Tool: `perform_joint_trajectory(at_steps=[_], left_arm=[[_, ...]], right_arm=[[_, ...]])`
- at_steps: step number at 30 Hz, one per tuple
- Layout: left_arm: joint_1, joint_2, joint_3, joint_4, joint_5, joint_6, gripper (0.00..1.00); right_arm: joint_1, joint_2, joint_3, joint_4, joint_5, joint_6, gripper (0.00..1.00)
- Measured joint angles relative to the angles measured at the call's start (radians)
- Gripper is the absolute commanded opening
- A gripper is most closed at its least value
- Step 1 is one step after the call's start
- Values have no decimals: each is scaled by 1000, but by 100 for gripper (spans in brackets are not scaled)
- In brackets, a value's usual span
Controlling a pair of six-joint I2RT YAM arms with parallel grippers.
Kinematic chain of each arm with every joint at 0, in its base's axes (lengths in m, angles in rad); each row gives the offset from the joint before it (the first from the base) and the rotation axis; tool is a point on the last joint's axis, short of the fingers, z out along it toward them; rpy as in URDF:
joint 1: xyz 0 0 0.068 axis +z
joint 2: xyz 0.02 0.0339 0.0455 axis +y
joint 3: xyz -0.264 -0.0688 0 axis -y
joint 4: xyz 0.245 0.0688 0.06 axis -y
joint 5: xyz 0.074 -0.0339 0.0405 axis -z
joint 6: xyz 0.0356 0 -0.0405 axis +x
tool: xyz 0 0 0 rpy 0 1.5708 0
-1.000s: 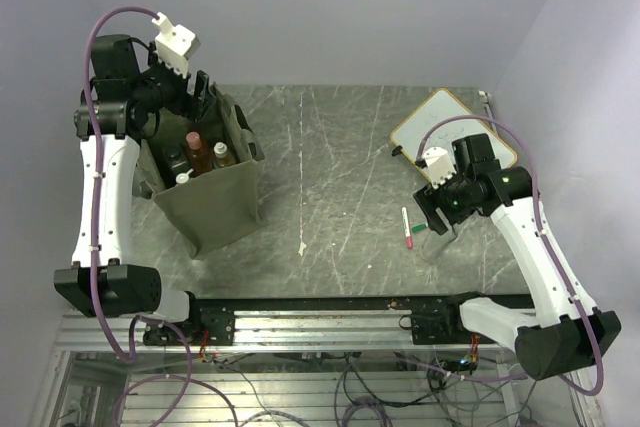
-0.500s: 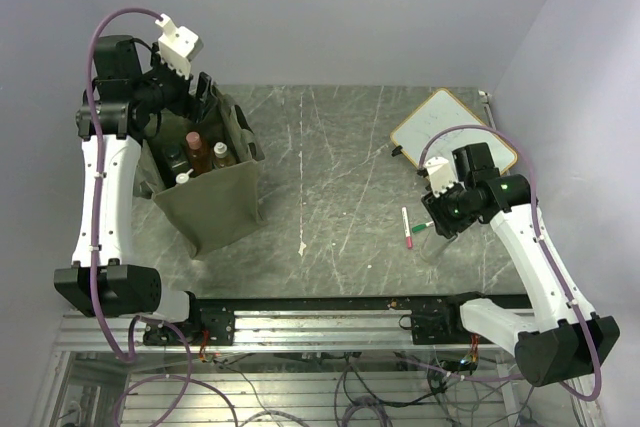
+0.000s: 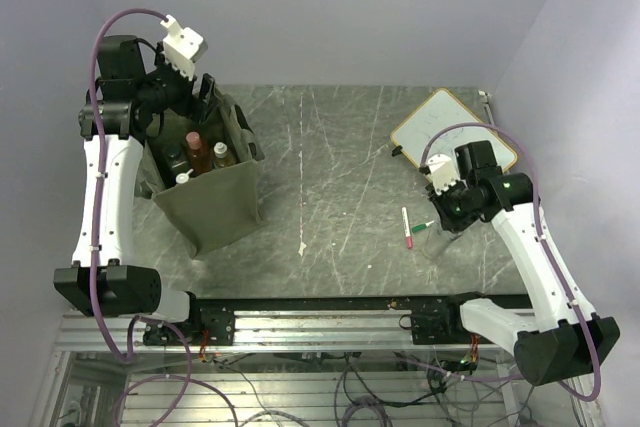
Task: Place the personal care products into the canvas bag
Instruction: Pick up the care product from the center of the board, then place the care product at the center of the board.
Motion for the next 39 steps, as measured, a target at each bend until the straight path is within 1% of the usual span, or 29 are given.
perform_joint_trajectory(at_steps=[6, 13, 16, 21, 24, 35, 39], left_arm=[[-2, 0, 0, 0, 0, -5, 86], [-2, 0, 0, 1, -1, -19, 86], [-2, 0, 0, 1, -6, -35, 87], [-1, 0, 0, 6, -19, -71, 88], [1, -1, 0, 11, -26, -101, 88], [45, -27, 9, 32, -82, -197, 94], [53, -31, 23, 32, -98, -211, 95]], right_arm=[[-2, 19, 97, -26, -21, -11, 0], [-2, 52, 234, -39, -105, -36, 0], [-1, 100, 314, -39, -147, -38, 0], [28, 227, 436, 0, -200, -43, 0], [86, 311, 477, 35, -205, -53, 0], [407, 560, 618, 159, -216, -87, 0], [486, 651, 687, 187, -232, -99, 0]])
